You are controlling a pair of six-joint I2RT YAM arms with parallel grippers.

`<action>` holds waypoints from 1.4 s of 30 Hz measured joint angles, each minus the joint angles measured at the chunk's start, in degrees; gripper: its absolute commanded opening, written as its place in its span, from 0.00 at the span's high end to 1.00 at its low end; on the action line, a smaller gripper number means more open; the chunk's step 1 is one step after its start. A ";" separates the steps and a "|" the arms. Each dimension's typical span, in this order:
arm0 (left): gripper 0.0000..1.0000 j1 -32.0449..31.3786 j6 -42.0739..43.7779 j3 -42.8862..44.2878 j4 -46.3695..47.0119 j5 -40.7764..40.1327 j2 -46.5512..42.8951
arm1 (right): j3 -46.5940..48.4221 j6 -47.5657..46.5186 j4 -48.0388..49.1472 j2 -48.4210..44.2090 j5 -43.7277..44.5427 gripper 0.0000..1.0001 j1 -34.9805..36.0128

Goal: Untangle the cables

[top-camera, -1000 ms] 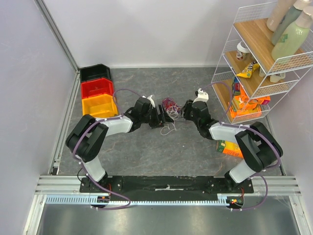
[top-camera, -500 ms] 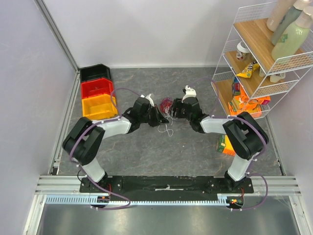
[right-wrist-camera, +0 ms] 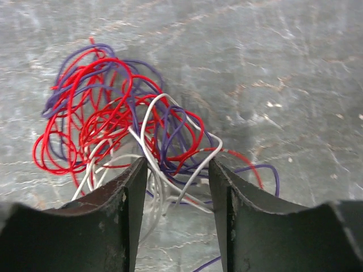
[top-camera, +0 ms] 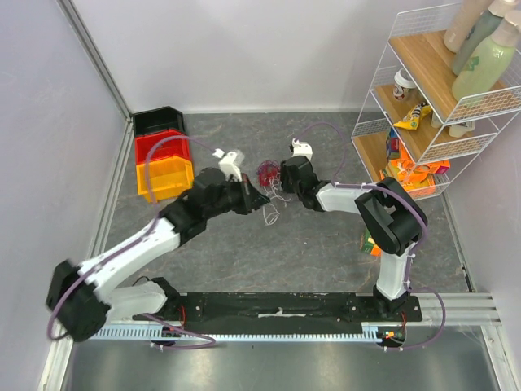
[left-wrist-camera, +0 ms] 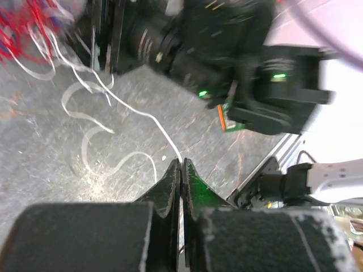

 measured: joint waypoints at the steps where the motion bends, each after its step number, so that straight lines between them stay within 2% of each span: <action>1: 0.98 -0.24 0.76 -0.02 -1.16 -1.18 -3.28 | 0.00 0.26 -0.68 0.02 1.07 0.48 0.00; 4: 0.98 -0.33 3.52 -0.22 -5.68 -6.19 -16.55 | -0.04 1.66 -2.62 0.00 5.95 0.48 0.00; 10: 0.98 -0.35 9.27 2.78 -16.09 -14.91 -31.89 | -1.51 4.39 -4.66 -0.85 12.46 0.47 -0.13; 21: 0.98 -0.35 16.48 23.41 -32.85 -23.37 -36.48 | -2.03 8.15 -7.37 -1.27 14.60 0.43 -3.10; 26: 0.98 -0.33 16.96 27.85 -35.50 -25.77 -36.61 | -3.34 8.35 -6.23 -2.10 12.59 0.40 -3.91; 30: 0.98 -0.33 16.06 24.04 -35.63 -23.93 -35.67 | -5.68 7.82 -4.22 -3.74 10.10 0.40 -4.09; 38: 0.98 -0.35 13.27 4.70 -31.10 -20.20 -25.70 | -5.88 6.58 -2.03 -3.78 6.38 0.39 -4.09; 42: 0.98 -0.33 10.38 -2.23 -29.51 -19.89 -25.83 | -5.88 6.21 -1.73 -3.78 5.44 0.39 -4.09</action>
